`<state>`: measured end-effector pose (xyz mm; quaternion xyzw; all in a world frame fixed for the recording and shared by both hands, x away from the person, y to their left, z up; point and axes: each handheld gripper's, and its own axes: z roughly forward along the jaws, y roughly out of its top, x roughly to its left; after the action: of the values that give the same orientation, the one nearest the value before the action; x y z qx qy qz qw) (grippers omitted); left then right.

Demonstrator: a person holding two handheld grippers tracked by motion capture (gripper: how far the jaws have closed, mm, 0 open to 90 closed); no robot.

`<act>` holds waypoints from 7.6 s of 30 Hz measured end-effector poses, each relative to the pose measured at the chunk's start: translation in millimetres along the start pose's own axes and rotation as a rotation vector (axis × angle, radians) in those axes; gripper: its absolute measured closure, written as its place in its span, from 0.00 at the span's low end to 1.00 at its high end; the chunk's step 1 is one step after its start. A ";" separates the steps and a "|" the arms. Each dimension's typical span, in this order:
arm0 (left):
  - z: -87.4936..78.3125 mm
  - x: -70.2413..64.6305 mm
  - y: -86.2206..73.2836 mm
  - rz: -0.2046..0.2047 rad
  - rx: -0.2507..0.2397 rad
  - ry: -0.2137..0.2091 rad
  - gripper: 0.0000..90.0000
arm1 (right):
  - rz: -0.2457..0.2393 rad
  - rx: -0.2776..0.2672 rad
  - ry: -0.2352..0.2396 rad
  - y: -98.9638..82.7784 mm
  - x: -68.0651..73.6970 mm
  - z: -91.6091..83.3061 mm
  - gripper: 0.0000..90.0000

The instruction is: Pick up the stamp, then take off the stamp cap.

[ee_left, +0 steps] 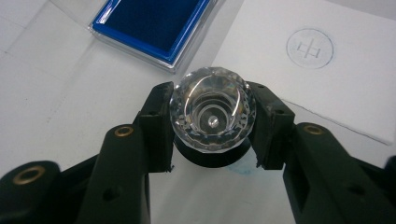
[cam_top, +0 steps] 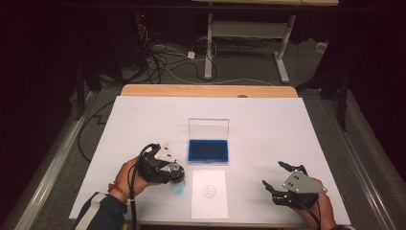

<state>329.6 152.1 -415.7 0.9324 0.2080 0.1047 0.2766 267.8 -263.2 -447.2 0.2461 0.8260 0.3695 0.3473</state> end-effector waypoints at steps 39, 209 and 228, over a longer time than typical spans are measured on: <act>-11.7 -7.0 1.8 -0.011 -0.114 -0.010 0.60 | 0.023 -0.016 0.046 0.5 -4.0 9.4 0.28; -17.4 -4.1 33.7 0.013 -0.311 -0.016 0.60 | 0.034 -0.018 0.193 16.3 3.1 0.6 0.42; -6.0 16.1 65.9 0.034 -0.256 -0.039 0.60 | 0.060 -0.010 0.192 15.3 -3.0 3.4 0.42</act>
<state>363.8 112.0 -372.7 0.8948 0.1715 0.1167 0.3953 274.6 -254.4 -435.7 0.2325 0.8459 0.4057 0.2566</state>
